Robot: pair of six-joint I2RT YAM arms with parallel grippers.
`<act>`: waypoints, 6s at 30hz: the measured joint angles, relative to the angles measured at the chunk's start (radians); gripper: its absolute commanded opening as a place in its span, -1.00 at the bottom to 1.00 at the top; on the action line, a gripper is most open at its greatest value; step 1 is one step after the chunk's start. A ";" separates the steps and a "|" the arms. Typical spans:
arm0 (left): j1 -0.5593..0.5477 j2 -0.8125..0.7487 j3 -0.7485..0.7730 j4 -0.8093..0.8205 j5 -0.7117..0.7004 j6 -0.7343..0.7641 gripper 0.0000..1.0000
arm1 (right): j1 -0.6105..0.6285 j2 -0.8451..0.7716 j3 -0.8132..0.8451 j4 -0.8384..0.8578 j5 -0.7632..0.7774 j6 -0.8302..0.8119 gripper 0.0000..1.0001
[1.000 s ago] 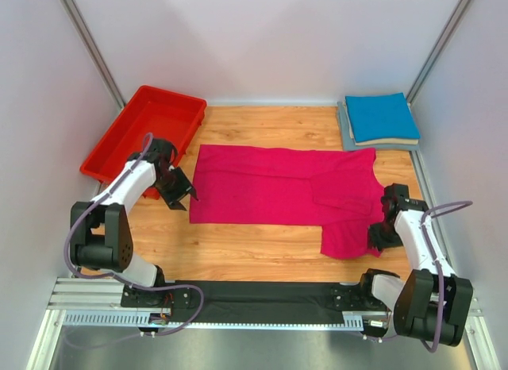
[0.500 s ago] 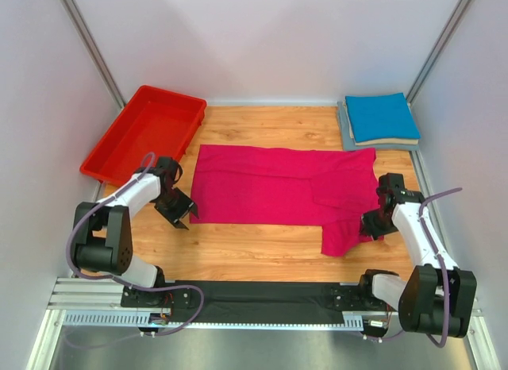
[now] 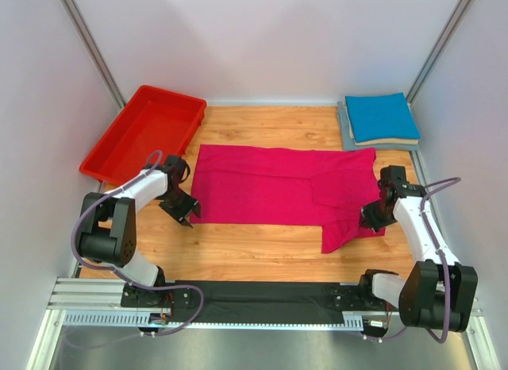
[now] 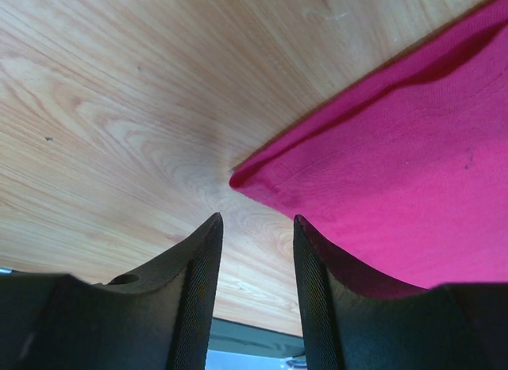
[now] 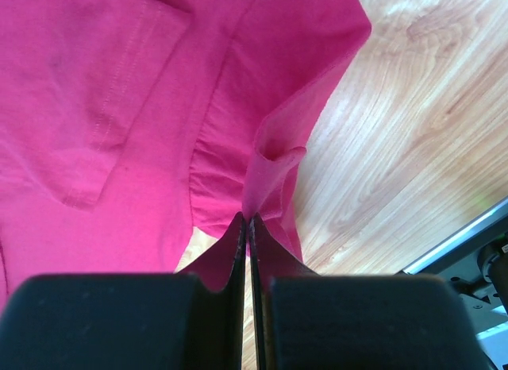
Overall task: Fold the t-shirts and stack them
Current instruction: Fold the tshirt
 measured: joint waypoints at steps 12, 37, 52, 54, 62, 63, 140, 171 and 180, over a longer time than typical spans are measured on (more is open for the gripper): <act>-0.012 0.007 0.000 0.009 -0.044 -0.046 -0.03 | 0.000 0.007 0.031 0.000 0.000 -0.018 -0.99; -0.135 -0.170 -0.007 -0.177 -0.179 -0.657 0.06 | 0.000 0.036 0.045 0.046 -0.035 -0.060 -0.99; -0.143 -0.129 -0.122 -0.002 -0.225 -0.729 0.05 | 0.000 0.052 0.072 0.063 -0.070 -0.081 -0.99; -0.143 -0.126 -0.119 0.015 -0.228 -0.727 0.05 | 0.000 0.054 0.073 0.067 -0.070 -0.083 -0.99; -0.143 -0.098 -0.094 0.016 -0.243 -0.724 -0.01 | 0.000 0.071 0.077 0.072 -0.070 -0.089 -0.99; -0.143 -0.086 -0.090 0.015 -0.243 -0.722 -0.02 | 0.000 0.074 0.079 0.073 -0.069 -0.089 -0.99; -0.045 0.656 1.065 -0.443 -0.326 -0.193 -1.00 | -0.039 0.696 0.796 0.088 0.066 -0.348 -0.99; -0.059 0.537 1.059 -0.367 -0.345 0.077 0.00 | -0.055 0.803 0.962 0.023 -0.005 -0.369 -0.10; -0.110 0.393 0.797 -0.156 -0.124 0.348 0.00 | -0.118 0.560 0.663 -0.037 0.068 -0.316 -0.31</act>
